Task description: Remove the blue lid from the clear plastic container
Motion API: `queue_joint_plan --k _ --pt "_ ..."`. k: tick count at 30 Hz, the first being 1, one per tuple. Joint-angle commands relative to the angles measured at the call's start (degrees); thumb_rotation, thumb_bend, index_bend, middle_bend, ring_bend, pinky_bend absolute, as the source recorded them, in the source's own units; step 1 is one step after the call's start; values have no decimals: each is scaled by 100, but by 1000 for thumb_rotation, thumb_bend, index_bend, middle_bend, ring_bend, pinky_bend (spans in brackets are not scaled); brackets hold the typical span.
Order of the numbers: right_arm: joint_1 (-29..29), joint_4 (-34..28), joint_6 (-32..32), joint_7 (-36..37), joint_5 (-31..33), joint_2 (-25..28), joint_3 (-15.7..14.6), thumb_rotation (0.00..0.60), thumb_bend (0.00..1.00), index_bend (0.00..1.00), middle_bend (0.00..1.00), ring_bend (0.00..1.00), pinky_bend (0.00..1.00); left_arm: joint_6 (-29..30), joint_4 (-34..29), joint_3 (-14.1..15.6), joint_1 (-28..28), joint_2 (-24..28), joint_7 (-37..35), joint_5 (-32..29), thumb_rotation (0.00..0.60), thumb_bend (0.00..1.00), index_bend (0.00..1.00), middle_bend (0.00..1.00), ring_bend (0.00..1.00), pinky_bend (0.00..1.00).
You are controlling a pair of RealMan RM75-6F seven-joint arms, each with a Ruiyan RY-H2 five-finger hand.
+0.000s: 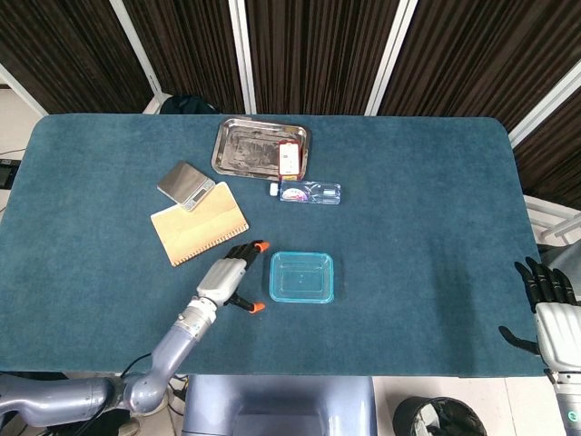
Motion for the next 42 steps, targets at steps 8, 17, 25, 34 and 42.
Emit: queue_joint_plan --k 8,17,25,34,42 --pt "-4 -43 -22 34 26 28 -2 600 238 0 0 0 0 -176 492 -96 -346 -538 -235 -105 600 0 0 0 0 0" --pt "-11 -78 -10 19 22 34 -5 600 238 0 0 0 0 -287 910 -263 -603 -869 -427 -227 600 0 0 0 0 48" --pt "-18 -123 -11 26 20 54 -12 600 238 0 0 0 0 -230 1273 -271 -769 -1091 -410 -142 600 0 0 0 0 153" --pt "-31 -173 -14 59 64 69 -2 600 238 0 0 0 0 -159 1625 -213 -874 -1308 -359 -17 600 94 170 205 192 365" --pt "-23 -203 15 56 49 97 24 600 238 0 0 0 0 -119 1695 -86 -927 -1224 -460 508 600 147 246 289 245 413"
